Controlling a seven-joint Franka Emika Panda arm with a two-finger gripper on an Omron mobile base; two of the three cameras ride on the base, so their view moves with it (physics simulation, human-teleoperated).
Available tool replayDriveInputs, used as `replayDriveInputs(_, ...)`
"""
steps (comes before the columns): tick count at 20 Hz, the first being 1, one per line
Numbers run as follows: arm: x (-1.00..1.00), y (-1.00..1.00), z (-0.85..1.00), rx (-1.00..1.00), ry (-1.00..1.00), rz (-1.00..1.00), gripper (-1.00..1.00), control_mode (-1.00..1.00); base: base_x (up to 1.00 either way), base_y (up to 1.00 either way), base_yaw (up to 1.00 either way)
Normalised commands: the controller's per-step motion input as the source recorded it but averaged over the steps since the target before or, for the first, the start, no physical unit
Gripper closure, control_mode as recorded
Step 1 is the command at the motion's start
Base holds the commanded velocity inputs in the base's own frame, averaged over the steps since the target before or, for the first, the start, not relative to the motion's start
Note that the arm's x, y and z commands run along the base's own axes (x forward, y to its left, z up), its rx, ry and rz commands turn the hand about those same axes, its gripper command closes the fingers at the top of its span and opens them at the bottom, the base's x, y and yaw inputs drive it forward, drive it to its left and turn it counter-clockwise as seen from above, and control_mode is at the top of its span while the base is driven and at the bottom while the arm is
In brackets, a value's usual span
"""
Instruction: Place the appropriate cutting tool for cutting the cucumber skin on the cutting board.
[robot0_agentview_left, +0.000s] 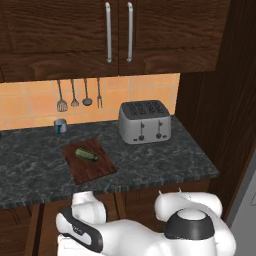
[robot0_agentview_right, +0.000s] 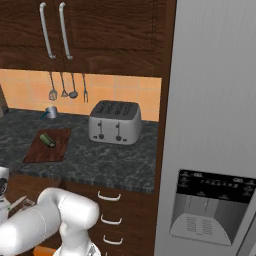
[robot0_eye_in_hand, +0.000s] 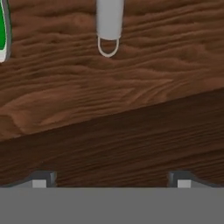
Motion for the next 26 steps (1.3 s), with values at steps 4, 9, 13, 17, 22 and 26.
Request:
replayDriveInputs(4, 0.40, 0.00, 0.36, -0.10, -0.01, -0.08, -1.00, -1.00, 0.00, 0.00, 0.00)
replayDriveInputs(9, 0.75, 0.00, 0.09, -0.18, -0.15, -0.01, -1.00, -1.00, 0.00, 0.00, 0.00)
replayDriveInputs(13, 0.65, 0.00, 0.00, -0.13, -0.12, 0.00, -1.00, -1.00, 0.00, 0.00, 0.00)
replayDriveInputs(17, 0.51, 0.00, -0.09, 0.00, -0.05, 0.00, -1.00, -1.00, 0.00, 0.00, 0.00)
replayDriveInputs(22, 0.06, -0.14, -0.47, 0.00, -0.02, 0.00, -1.00, -1.00, 0.00, 0.00, 0.00)
replayDriveInputs(26, 0.12, -0.12, -0.34, 0.00, -0.03, 0.01, -1.00, -1.00, 0.00, 0.00, 0.00)
